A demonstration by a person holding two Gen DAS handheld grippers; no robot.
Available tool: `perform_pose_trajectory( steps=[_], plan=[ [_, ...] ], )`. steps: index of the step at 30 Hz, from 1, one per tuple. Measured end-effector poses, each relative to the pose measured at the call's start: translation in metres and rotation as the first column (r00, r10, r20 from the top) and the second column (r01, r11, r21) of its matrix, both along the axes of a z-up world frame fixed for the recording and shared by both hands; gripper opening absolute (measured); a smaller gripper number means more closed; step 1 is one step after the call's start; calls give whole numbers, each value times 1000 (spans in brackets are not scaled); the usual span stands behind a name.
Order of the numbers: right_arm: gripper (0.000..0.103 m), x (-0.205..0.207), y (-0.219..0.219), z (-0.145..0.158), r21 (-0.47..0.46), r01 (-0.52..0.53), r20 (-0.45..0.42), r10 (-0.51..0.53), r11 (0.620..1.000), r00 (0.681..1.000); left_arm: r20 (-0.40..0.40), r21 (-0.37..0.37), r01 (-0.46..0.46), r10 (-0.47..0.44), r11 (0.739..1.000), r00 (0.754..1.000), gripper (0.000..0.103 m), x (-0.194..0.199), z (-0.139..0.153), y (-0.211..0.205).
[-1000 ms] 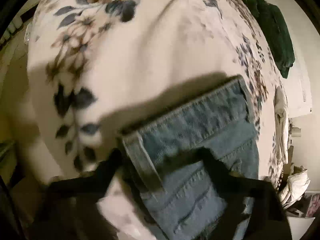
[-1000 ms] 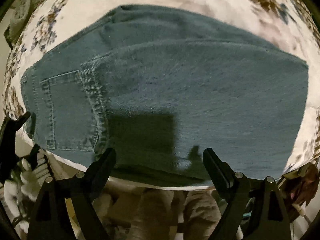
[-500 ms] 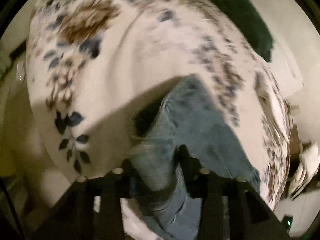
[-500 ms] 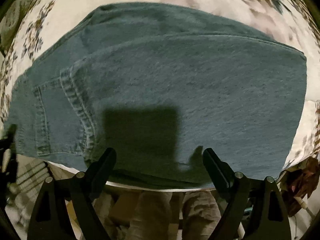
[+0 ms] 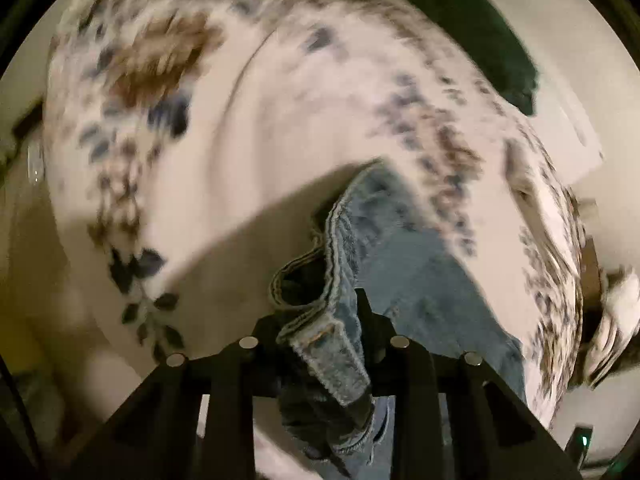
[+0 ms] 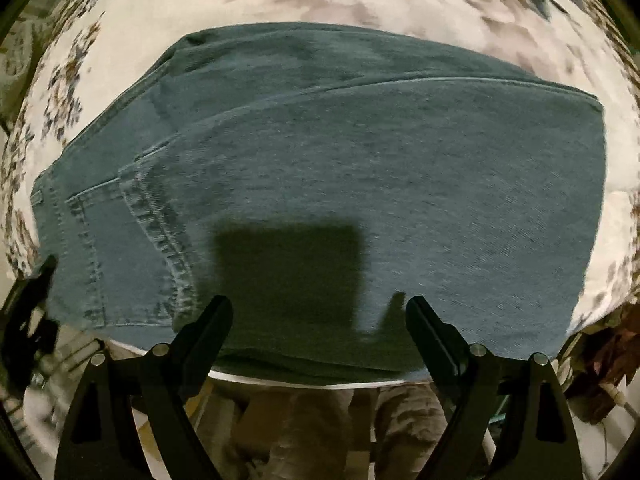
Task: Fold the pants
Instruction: 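Lift the waistband with the left gripper and fold it over the legs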
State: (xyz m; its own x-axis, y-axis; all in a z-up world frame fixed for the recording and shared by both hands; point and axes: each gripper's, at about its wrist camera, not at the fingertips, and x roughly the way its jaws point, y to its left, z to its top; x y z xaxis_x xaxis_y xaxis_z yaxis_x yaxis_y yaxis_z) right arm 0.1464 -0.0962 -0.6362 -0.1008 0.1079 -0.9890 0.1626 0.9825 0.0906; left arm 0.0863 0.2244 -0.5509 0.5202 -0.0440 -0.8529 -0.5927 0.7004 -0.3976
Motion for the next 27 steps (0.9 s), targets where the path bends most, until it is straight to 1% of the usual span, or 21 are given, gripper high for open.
perform_pose_trajectory(
  steps=[2, 3, 4, 6, 7, 9, 11, 14, 16, 17, 18, 19, 20, 21, 22, 23, 27],
  plan=[
    [90, -4, -4, 7, -30, -2, 22, 2, 1000, 1000, 24, 56, 54, -56, 997, 998, 23, 0, 33, -22],
    [90, -5, -8, 12, -48, -5, 35, 7, 999, 999, 38, 68, 81, -84, 994, 996, 22, -2, 47, -33],
    [90, -5, -9, 15, -61, -9, 41, 12, 998, 999, 47, 91, 120, -124, 989, 991, 22, -3, 66, -50],
    [90, -5, -16, 27, -97, -26, 66, 32, 995, 997, 44, 121, 187, -193, 975, 980, 21, -1, 87, -76],
    [90, -5, -19, 34, -110, -33, 79, 42, 993, 996, 49, 119, 226, -233, 967, 971, 21, 1, 97, -91],
    [90, -5, -29, 49, -112, -41, 102, 53, 993, 993, 36, 143, 301, -309, 943, 951, 21, 5, 112, -122],
    [90, -8, -42, 65, -119, -44, 129, 60, 992, 990, 30, 153, 380, -389, 912, 921, 20, 12, 122, -161],
    [90, -19, -68, 89, -108, -9, 154, 26, 994, 988, 19, 145, 471, -479, 870, 878, 20, 23, 125, -211],
    [90, -26, -97, 100, -106, 35, 163, -18, 994, 986, 10, 146, 540, -547, 829, 837, 20, 31, 122, -251],
    [90, -30, -115, 98, -106, 53, 165, -35, 993, 986, 4, 139, 563, -569, 814, 822, 20, 34, 119, -266],
    [90, -37, -134, 97, -110, 79, 164, -60, 991, 985, -7, 131, 593, -598, 794, 802, 20, 38, 113, -284],
    [90, -45, -151, 93, -114, 100, 160, -81, 988, 984, -24, 127, 627, -630, 768, 776, 20, 43, 104, -306],
    [90, -51, -166, 89, -119, 121, 154, -102, 985, 983, -34, 118, 648, -649, 753, 760, 20, 47, 97, -320],
    [90, -58, -188, 84, -126, 148, 143, -130, 981, 981, -52, 104, 673, -672, 732, 739, 20, 51, 85, -337],
    [90, -65, -203, 77, -129, 168, 135, -151, 977, 979, -71, 97, 692, -689, 715, 722, 20, 54, 72, -353],
    [90, -69, -216, 68, -131, 184, 128, -167, 974, 978, -94, 91, 715, -709, 693, 699, 20, 58, 58, -369],
    [90, -82, -265, 44, -132, 235, 100, -223, 963, 970, -198, 85, 779, -756, 621, 624, 20, 68, 6, -414]
  ],
)
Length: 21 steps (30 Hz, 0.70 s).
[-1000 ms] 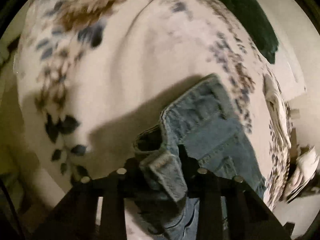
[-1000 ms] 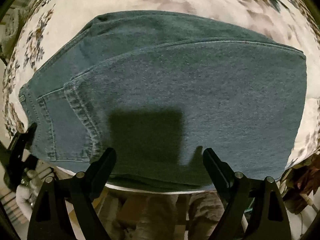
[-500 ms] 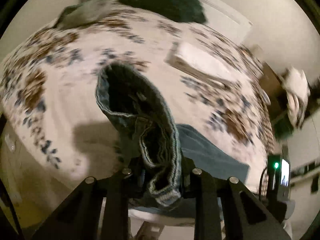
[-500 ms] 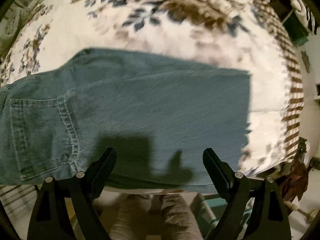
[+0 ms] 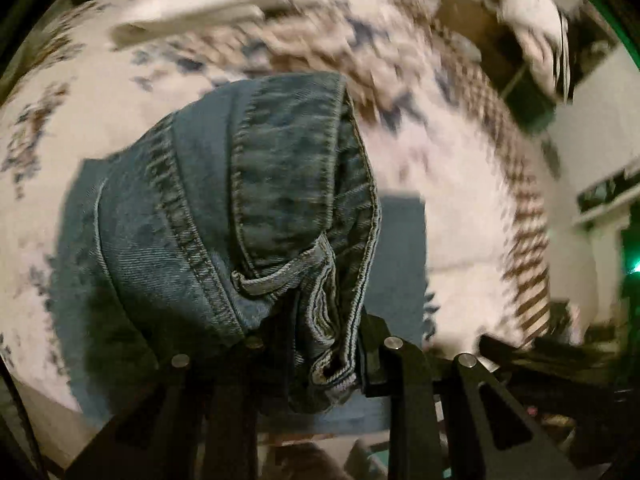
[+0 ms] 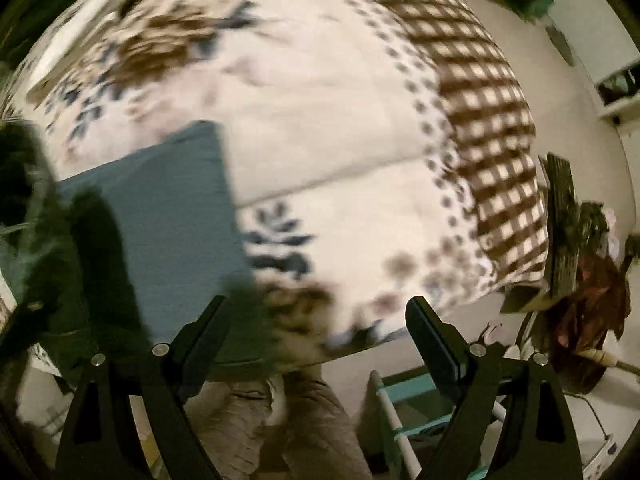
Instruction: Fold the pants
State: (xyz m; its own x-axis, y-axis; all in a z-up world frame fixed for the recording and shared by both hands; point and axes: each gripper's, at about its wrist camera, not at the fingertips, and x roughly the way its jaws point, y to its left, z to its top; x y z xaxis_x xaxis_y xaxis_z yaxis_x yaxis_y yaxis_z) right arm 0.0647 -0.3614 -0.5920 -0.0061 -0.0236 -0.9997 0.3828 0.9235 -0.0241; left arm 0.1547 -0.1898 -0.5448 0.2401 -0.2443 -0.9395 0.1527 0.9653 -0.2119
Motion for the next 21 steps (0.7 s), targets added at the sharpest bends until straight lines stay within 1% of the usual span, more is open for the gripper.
perform_pose_trajectory(
  steps=[2, 5, 7, 9, 11, 12, 13, 14, 15, 17, 18, 19, 20, 21],
  plan=[
    [90, -1, -12, -7, 7, 13, -4, -13, 1000, 1000, -28, 38, 32, -30, 999, 999, 20, 3, -21, -12],
    [90, 1, -22, -12, 10, 16, -5, -16, 1000, 1000, -41, 59, 53, -51, 997, 998, 22, 5, -31, -18],
    [90, 5, -23, -12, 21, 10, 7, -10, 1000, 1000, -61, 40, 40, -38, 998, 997, 33, 7, -28, -18],
    [90, 10, -22, -10, 42, 0, 24, -1, 999, 1000, -102, 10, 43, -42, 999, 994, 40, 9, -22, -19],
    [90, 14, -20, -5, 67, -10, 46, 7, 998, 999, -94, -21, 14, -16, 1000, 995, 60, 7, -5, -15],
    [90, 16, -19, 1, 92, -16, 66, 10, 996, 998, -95, -47, -6, 1, 999, 996, 86, 7, 5, -9],
    [90, 17, -17, 5, 114, -20, 84, 11, 993, 996, -101, -87, -36, 27, 996, 995, 102, 6, 15, 0],
    [90, 19, -16, 11, 140, -23, 101, 9, 990, 995, -105, -128, -71, 57, 989, 993, 103, 6, 27, 11],
    [90, 22, -14, 16, 196, -23, 123, -1, 980, 992, -117, -150, -109, 92, 983, 989, 103, 7, 38, 25],
    [90, 28, -9, 19, 287, -33, 144, -9, 957, 990, -113, -153, -172, 156, 973, 981, 103, 7, 54, 53],
    [90, 34, -3, 18, 348, -47, 151, -7, 936, 988, -95, -129, -204, 193, 970, 977, 103, 6, 62, 71],
    [90, 38, 2, 17, 380, -55, 154, -4, 923, 988, -74, -108, -228, 221, 968, 972, 103, 5, 67, 86],
    [90, 43, 10, 13, 424, -69, 157, 2, 903, 988, -38, -66, -260, 258, 963, 965, 103, 2, 71, 105],
    [90, 51, 20, 7, 464, -87, 157, 14, 881, 987, -6, -4, -290, 290, 957, 957, 103, 1, 72, 123]
  ],
)
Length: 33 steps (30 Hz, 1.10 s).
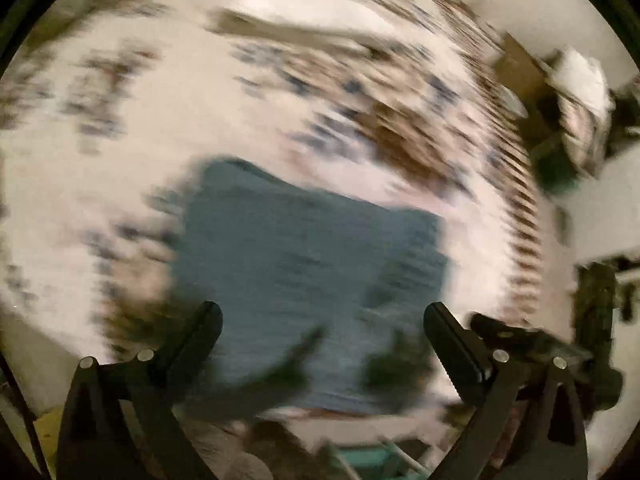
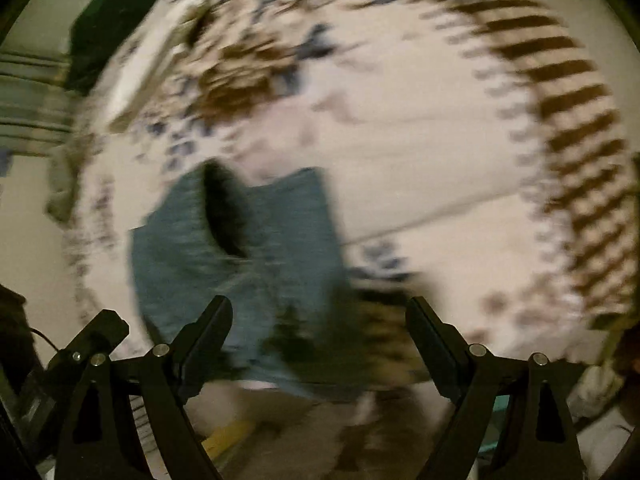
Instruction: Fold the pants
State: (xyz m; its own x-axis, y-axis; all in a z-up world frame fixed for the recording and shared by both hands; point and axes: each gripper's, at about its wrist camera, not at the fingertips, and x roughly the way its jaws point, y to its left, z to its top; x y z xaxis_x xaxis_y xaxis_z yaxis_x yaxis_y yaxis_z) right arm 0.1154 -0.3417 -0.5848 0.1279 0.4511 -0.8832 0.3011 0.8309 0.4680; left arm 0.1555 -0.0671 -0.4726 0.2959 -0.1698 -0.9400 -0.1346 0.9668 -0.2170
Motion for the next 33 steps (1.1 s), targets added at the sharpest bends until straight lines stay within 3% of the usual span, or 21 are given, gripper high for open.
perform_pose_trajectory(
  steps=[2, 6, 9, 10, 12, 14, 20, 23, 26, 29, 31, 33],
  plan=[
    [90, 15, 21, -10, 40, -43, 8, 43, 998, 999, -16, 95, -41, 43, 995, 999, 103, -1, -9, 28],
    [91, 46, 64, -47, 89, -109, 3, 109, 990, 994, -87, 150, -131, 145, 980, 986, 103, -11, -37, 75],
    [90, 57, 86, -65, 20, -123, -8, 123, 992, 992, -112, 180, -153, 175, 972, 978, 103, -21, -50, 89],
    [73, 55, 90, -63, -4, -112, 12, 112, 994, 994, -108, 193, -152, 175, 969, 979, 103, -24, -51, 89],
    [30, 48, 100, -53, -35, -122, 32, 123, 992, 992, -105, 191, -146, 168, 971, 980, 103, -23, -52, 86],
    [15, 39, 101, -36, -50, -118, 66, 121, 992, 990, -108, 179, -136, 157, 974, 982, 103, -24, -52, 84],
    [14, -5, 63, 38, -89, -7, 130, 18, 996, 991, -102, 110, -108, 119, 988, 988, 103, -12, -47, 72],
    [14, -26, 24, 48, -138, 82, 99, -68, 987, 993, -100, 59, -87, 92, 994, 991, 103, -4, -45, 60],
    [14, -37, -16, 41, -186, 147, 71, -136, 972, 988, -100, 26, -43, 45, 999, 994, 103, 5, -48, 42],
    [20, -34, -40, 9, -192, 155, 1, -157, 969, 988, -117, 3, 9, -9, 1000, 993, 103, 19, -63, 22],
    [41, -28, -46, -15, -89, 134, -59, -139, 987, 988, -142, -6, 38, -38, 999, 989, 103, 29, -75, 12],
    [49, -23, -56, -27, 56, 163, -85, -158, 985, 984, -154, 4, 57, -55, 998, 987, 103, 38, -83, 8]
  ],
)
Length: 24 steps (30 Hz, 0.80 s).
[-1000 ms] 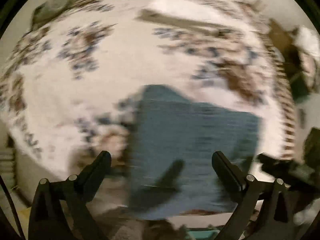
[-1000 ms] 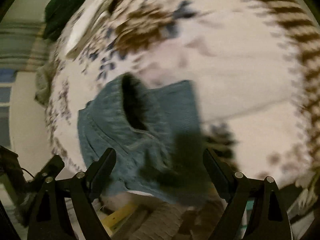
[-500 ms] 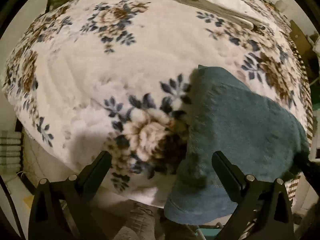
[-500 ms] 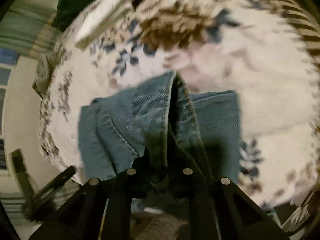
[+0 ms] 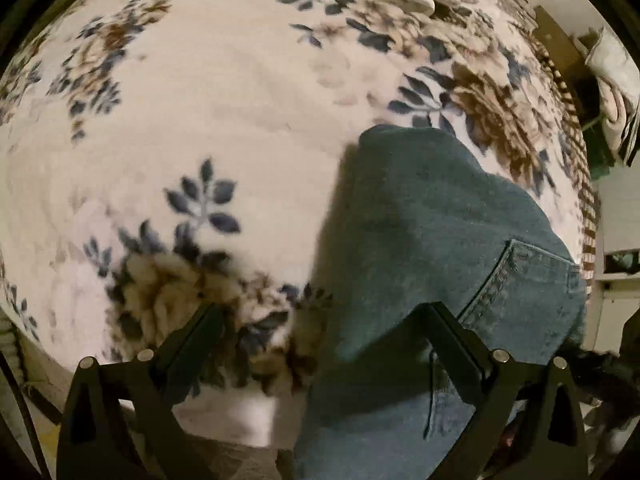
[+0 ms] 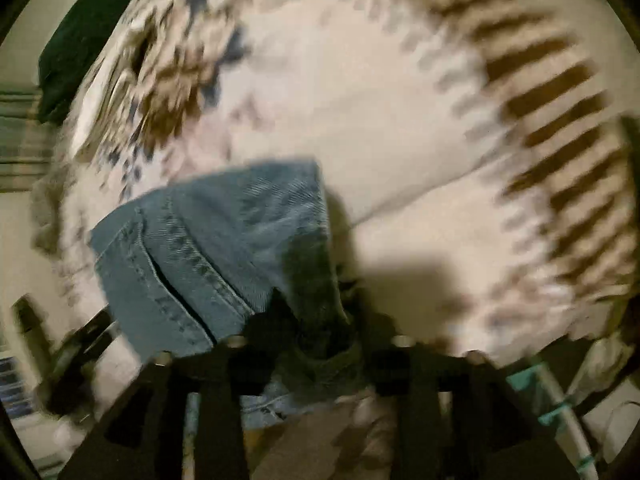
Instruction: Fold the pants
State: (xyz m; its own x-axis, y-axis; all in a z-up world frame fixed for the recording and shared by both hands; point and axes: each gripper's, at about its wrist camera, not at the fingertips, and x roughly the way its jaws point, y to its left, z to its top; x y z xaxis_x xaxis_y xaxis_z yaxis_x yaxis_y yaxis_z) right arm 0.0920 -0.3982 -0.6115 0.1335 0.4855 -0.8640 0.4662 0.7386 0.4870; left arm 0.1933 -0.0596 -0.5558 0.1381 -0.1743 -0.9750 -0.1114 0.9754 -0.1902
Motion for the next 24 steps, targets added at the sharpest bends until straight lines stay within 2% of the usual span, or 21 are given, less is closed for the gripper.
perform_pose_trajectory(
  steps=[1, 3, 5, 7, 9, 10, 11, 12, 13, 16, 18, 19, 20, 21, 22, 23, 24],
  plan=[
    [64, 0, -5, 2, 26, 15, 26, -16, 1000, 1000, -2, 4, 9, -9, 1000, 1000, 103, 3, -2, -1],
    [86, 0, -15, 4, 58, 38, 80, -43, 998, 996, -6, 22, 25, -25, 999, 1000, 103, 7, -2, -1],
    [87, 1, -22, -6, 104, 54, 90, -64, 993, 994, 9, 29, 32, -32, 999, 999, 103, 6, 5, -1],
    [87, 8, -22, -32, 143, 52, 39, -58, 988, 998, 27, 30, 25, -26, 999, 999, 103, 3, 15, 0],
    [86, 13, -12, -62, 281, 34, 11, -38, 959, 999, 32, 15, 11, -11, 1000, 999, 103, 0, 18, 1],
    [72, 9, -8, -71, 332, 75, -6, -77, 940, 997, 31, 10, 10, -10, 1000, 999, 103, -2, 19, 0],
    [54, 6, -6, -71, 360, 98, 7, -107, 928, 994, 28, 5, 15, -15, 1000, 1000, 103, -2, 18, -1],
    [29, 4, -1, -54, 326, 82, 43, -101, 942, 994, 22, 4, 24, -24, 1000, 999, 103, -2, 16, -4],
    [12, 3, 2, -40, 290, 63, 65, -86, 955, 994, 20, 7, 33, -33, 999, 999, 103, -2, 15, -6],
    [8, -18, 9, 19, 275, 53, 142, -95, 960, 985, 18, 25, 62, -63, 998, 998, 103, 3, 8, -13],
    [8, -35, 4, 38, 257, 84, 130, -121, 963, 984, 16, 28, 76, -77, 997, 997, 103, 7, 2, -16],
    [8, -37, 1, 36, 253, 91, 94, -118, 963, 989, 4, 37, 86, -86, 996, 996, 103, 8, -2, -17],
    [8, -41, -4, 23, 178, 103, 11, -107, 979, 994, -7, 37, 91, -91, 995, 996, 103, 9, -8, -19],
    [13, -44, -8, 12, 82, 97, -42, -94, 992, 995, -17, 25, 96, -95, 995, 995, 103, 10, -13, -20],
    [23, -42, -12, 3, 27, 85, -65, -83, 996, 994, -24, 21, 100, -100, 995, 995, 103, 10, -16, -21],
    [25, -40, -15, -8, -20, 64, -102, -66, 998, 993, -28, 29, 104, -103, 994, 994, 103, 12, -16, -21],
    [25, -36, -17, -19, -9, 56, -153, -57, 998, 987, -28, 34, 108, -108, 994, 994, 103, 12, -14, -21]
  ],
)
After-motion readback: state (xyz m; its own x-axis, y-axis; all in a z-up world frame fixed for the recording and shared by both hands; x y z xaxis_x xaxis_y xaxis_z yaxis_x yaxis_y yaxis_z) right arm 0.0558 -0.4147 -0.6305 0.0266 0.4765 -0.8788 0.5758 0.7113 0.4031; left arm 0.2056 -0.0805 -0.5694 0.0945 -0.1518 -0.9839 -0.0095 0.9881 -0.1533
